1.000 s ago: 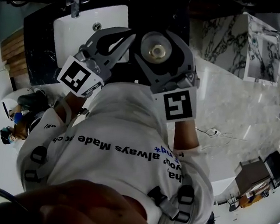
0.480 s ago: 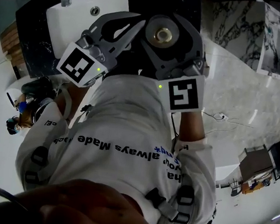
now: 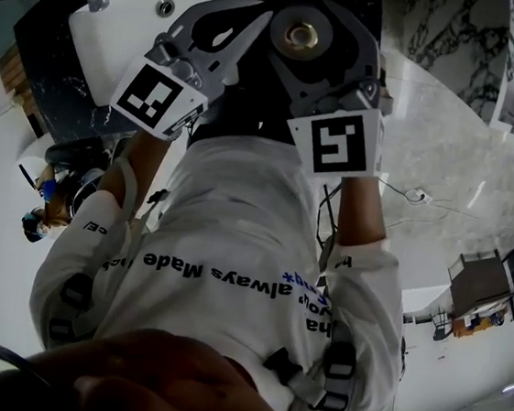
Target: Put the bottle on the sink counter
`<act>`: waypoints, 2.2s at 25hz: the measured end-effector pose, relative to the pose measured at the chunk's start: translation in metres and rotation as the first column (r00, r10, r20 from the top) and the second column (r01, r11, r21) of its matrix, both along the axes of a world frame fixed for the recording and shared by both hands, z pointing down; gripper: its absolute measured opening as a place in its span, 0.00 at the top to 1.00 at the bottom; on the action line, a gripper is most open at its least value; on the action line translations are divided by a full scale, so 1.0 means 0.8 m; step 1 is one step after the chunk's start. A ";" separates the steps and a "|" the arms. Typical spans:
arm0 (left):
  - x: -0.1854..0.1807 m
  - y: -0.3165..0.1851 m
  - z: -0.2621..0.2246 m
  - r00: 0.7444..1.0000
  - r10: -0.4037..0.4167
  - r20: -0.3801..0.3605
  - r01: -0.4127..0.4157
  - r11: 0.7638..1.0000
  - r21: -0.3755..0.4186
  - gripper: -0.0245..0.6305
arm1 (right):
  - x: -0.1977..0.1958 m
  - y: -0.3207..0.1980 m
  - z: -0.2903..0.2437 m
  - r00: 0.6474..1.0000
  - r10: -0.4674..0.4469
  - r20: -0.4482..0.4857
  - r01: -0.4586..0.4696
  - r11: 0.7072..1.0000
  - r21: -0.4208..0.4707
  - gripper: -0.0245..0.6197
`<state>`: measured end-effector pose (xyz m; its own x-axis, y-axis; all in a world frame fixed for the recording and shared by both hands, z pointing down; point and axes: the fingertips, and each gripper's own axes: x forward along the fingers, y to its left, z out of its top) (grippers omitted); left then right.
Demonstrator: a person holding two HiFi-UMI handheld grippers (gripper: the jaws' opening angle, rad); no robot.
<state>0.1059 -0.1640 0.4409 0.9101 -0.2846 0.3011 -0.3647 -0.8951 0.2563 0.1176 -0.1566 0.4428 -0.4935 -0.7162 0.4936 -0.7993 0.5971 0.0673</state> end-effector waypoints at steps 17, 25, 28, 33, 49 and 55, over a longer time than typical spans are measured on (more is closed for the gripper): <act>0.010 -0.019 0.102 0.999 -0.007 0.039 0.010 0.998 -0.059 0.96 | 0.009 -0.021 0.110 1.000 -0.002 -0.014 0.001 0.999 -0.048 0.45; 0.014 -0.021 0.133 0.998 -0.007 0.064 0.014 0.994 -0.106 0.96 | 0.014 -0.024 0.142 1.000 -0.008 -0.028 0.006 0.997 -0.074 0.45; 0.014 -0.023 0.139 0.997 -0.012 0.071 0.021 0.992 -0.121 0.96 | 0.013 -0.026 0.148 1.000 -0.011 -0.025 0.009 0.997 -0.074 0.45; 0.012 -0.024 0.151 0.997 -0.014 0.082 0.024 0.992 -0.124 0.96 | 0.012 -0.026 0.159 1.000 -0.011 -0.025 0.009 0.996 -0.089 0.45; 0.006 -0.027 0.168 0.996 -0.018 0.088 0.029 0.992 -0.123 0.96 | 0.006 -0.028 0.176 1.000 -0.008 -0.020 0.007 0.996 -0.090 0.45; 0.008 -0.026 0.166 0.995 -0.023 0.093 0.035 0.991 -0.131 0.96 | 0.007 -0.029 0.175 1.000 -0.009 0.001 0.010 0.996 -0.084 0.45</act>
